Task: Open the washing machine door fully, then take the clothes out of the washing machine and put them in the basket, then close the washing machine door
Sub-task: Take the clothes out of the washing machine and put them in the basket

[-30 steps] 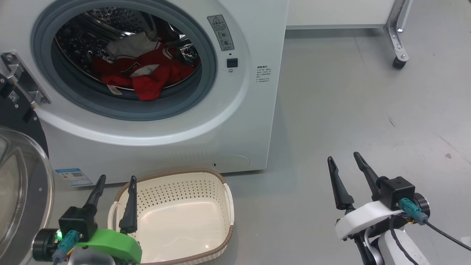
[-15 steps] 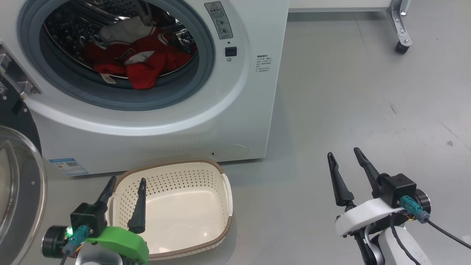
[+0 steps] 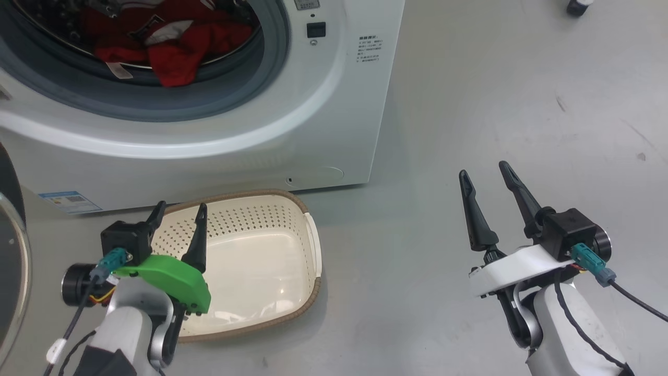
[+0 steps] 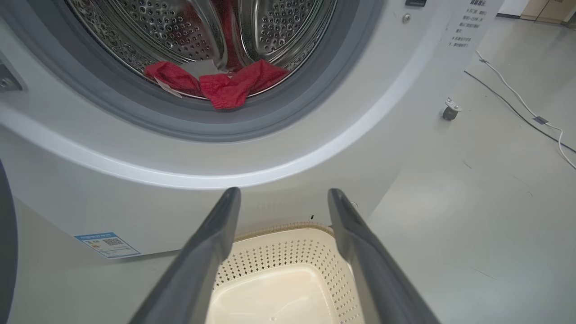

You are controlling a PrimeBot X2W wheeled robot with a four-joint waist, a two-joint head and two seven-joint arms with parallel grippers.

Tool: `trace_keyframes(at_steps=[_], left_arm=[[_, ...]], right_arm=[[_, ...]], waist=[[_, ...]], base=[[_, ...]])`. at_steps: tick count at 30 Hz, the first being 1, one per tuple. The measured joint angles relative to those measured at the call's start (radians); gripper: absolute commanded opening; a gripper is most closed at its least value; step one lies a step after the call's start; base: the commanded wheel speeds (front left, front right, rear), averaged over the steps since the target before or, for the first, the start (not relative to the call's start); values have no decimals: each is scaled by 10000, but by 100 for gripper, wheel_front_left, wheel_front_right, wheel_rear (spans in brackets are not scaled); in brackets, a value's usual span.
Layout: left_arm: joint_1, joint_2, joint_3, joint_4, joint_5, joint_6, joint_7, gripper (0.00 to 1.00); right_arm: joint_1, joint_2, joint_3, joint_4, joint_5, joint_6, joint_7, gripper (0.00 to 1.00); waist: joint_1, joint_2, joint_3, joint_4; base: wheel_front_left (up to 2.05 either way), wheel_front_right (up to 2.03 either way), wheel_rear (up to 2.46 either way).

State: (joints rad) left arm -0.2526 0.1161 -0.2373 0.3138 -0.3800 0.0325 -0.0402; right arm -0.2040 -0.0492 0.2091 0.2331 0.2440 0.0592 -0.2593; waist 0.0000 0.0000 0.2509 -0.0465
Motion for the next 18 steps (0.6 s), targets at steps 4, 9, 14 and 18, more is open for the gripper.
trace_keyframes(at_steps=[4,9,14,18], left_arm=[[-802,0,65,453,-81,-123,311,100],[-1871,40,205,945,-328,-303,698,100],[-2987,244,431,1327,-485,-456,1206,100],[-3705,420,608,1459,-631,-516,1404,100]], right_arm=[[-345,-2,142,-169,4,-2,2,100],[-706,-4,290,-368,52,-10,2,100],[-1054,-12,472,-581,113,-102,0,100],[-1267,-12,575,-686,199,-107,0,100]], waist=[[0,0,494,-92],[1,0,1128,-246],[1,0,1773,-434],[1,0,2151,-566]], base=[[0,0,0],[0,0,0],[0,0,0],[0,0,0]])
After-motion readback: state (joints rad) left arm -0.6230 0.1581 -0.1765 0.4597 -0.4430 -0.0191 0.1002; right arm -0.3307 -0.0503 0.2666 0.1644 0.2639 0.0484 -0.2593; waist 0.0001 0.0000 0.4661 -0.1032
